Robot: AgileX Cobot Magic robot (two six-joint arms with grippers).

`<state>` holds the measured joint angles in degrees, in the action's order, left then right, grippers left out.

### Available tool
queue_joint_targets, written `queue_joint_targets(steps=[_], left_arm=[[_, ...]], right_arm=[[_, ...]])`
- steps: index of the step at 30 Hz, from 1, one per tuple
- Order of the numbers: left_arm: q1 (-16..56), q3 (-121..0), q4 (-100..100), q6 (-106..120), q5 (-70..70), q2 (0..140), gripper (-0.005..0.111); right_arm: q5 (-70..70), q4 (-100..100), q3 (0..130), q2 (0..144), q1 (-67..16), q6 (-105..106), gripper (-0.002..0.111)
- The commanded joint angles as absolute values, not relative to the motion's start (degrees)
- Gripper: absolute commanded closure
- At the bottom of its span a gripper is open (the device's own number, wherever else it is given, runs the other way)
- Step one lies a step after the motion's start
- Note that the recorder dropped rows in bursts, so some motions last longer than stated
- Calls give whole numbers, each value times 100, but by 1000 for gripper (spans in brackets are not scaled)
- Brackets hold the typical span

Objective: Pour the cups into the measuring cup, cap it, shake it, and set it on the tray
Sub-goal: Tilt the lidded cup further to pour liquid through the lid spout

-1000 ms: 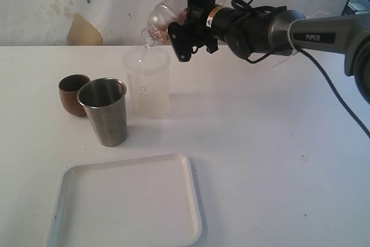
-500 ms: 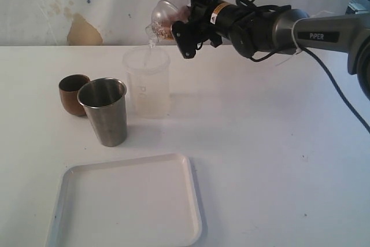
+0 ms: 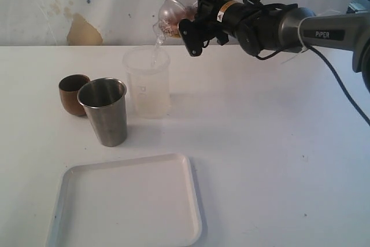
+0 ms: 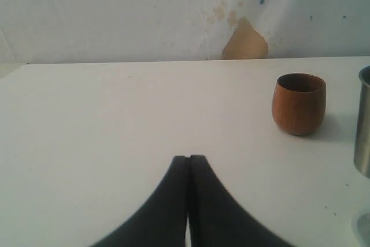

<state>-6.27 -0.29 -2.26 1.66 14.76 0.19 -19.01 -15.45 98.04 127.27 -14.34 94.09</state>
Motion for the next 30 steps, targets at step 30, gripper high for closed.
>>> queue_joint_targets(steps=[30], left_arm=[[-619,0,-256,158,1408,0,107]], right_arm=[[-2481,-1513,9878,12606,-1477,9761,108]])
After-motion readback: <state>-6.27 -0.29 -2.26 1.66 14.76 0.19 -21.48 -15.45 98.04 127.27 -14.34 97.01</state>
